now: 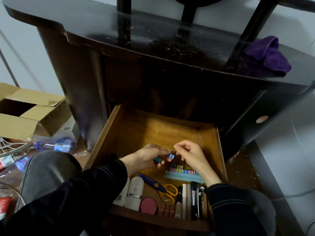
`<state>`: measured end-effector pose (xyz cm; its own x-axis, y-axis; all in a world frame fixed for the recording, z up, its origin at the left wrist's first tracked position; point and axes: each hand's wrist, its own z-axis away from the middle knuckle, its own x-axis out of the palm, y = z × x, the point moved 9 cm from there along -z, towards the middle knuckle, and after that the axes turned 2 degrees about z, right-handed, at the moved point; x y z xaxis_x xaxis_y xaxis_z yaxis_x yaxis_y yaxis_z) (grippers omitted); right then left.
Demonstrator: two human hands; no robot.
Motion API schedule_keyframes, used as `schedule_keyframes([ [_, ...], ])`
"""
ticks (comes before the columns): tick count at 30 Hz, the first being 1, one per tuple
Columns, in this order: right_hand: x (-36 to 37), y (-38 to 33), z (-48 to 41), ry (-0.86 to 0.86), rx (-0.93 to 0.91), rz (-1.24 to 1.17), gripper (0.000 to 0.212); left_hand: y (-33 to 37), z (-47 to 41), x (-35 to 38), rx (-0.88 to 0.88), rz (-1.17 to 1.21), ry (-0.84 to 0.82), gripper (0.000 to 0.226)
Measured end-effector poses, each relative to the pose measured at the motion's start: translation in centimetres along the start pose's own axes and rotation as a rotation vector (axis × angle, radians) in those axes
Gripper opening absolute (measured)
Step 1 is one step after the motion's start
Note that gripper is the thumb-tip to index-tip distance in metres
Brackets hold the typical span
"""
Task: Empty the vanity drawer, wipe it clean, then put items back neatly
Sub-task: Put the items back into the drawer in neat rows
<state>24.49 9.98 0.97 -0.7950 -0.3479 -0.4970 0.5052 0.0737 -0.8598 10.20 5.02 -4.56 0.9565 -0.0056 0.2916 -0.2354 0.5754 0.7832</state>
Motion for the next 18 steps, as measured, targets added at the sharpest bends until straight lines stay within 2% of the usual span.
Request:
schedule_keyframes([
  [3,0.0,-1.1,0.2,-0.014,-0.084,-0.059,0.002,-0.1,-0.2,-0.6,-0.004,0.025,0.049,0.022],
  [9,1.1,-1.0,-0.1,-0.077,-0.111,0.054,0.006,-0.2,-0.2,-0.5,-0.003,0.012,0.035,0.015],
  [13,-0.7,-0.2,-0.5,0.019,-0.085,0.057,0.009,-0.1,-0.3,-0.9,-0.003,0.070,0.077,0.028],
  [15,-2.0,0.9,-0.8,0.112,-0.043,0.236,0.008,-0.3,-0.4,-1.3,-0.022,0.082,0.126,0.028],
  [18,-2.5,2.4,-0.7,0.126,0.018,0.589,0.007,-0.6,-0.4,-1.4,-0.048,0.069,0.133,0.023],
])
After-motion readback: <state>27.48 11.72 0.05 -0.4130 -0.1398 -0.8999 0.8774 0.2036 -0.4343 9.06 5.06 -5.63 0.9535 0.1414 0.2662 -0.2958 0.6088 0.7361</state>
